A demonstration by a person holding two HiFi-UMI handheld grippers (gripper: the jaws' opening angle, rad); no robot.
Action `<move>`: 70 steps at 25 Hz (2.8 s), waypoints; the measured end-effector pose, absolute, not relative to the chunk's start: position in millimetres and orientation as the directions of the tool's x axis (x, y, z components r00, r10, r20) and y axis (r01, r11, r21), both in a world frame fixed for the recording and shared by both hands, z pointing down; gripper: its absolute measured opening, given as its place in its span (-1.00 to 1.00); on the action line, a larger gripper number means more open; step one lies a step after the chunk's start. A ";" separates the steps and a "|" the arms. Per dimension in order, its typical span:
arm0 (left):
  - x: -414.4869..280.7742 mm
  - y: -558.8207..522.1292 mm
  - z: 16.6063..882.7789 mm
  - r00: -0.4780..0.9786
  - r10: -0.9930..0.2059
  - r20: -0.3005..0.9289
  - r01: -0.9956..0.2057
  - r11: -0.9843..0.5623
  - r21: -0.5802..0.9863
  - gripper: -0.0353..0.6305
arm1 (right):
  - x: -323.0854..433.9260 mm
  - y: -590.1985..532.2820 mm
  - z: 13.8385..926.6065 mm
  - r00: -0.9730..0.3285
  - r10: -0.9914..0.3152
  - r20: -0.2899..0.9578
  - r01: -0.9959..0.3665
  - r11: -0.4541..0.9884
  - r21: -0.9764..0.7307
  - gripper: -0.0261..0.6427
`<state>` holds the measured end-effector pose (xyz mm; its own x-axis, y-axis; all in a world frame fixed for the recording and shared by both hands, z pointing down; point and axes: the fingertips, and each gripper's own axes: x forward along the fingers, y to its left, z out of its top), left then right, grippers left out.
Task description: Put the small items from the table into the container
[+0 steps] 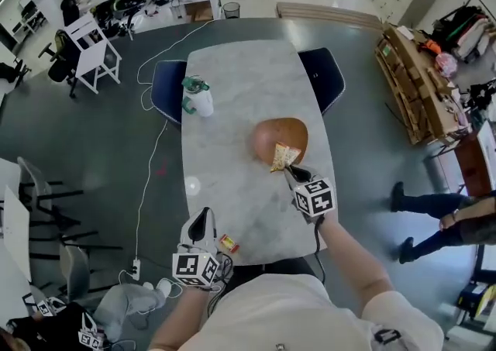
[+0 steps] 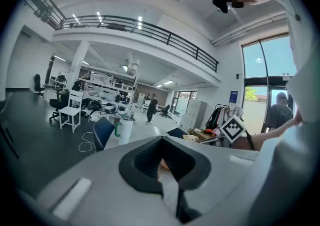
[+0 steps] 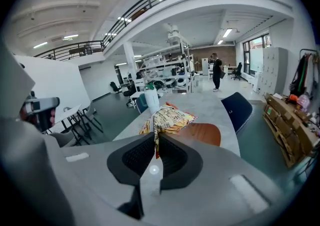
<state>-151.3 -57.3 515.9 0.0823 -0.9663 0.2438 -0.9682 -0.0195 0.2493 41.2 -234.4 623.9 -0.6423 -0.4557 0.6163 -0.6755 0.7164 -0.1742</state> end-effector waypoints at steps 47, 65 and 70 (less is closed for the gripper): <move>-122.1 -51.9 450.8 0.208 -0.974 0.092 -0.956 -0.183 0.230 -0.88 | 31.8 -135.0 453.1 -0.794 -0.585 0.164 -0.605 0.736 -0.302 -0.67; -117.4 -15.3 429.0 0.331 -0.944 0.008 -0.926 -0.324 0.193 -0.88 | 27.5 -73.0 432.6 -0.713 -0.693 0.105 -0.691 0.670 -0.270 -0.83; -125.3 -11.7 425.9 0.322 -0.947 0.001 -0.929 -0.315 0.194 -0.88 | 17.9 -68.0 434.0 -0.718 -0.686 0.114 -0.686 0.670 -0.284 -0.83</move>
<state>-125.3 -11.7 425.9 0.3216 -0.9469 0.0008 -0.9290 -0.3153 0.1936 17.9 -68.0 434.0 -0.7183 -0.6864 0.1136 -0.6856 0.6705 -0.2835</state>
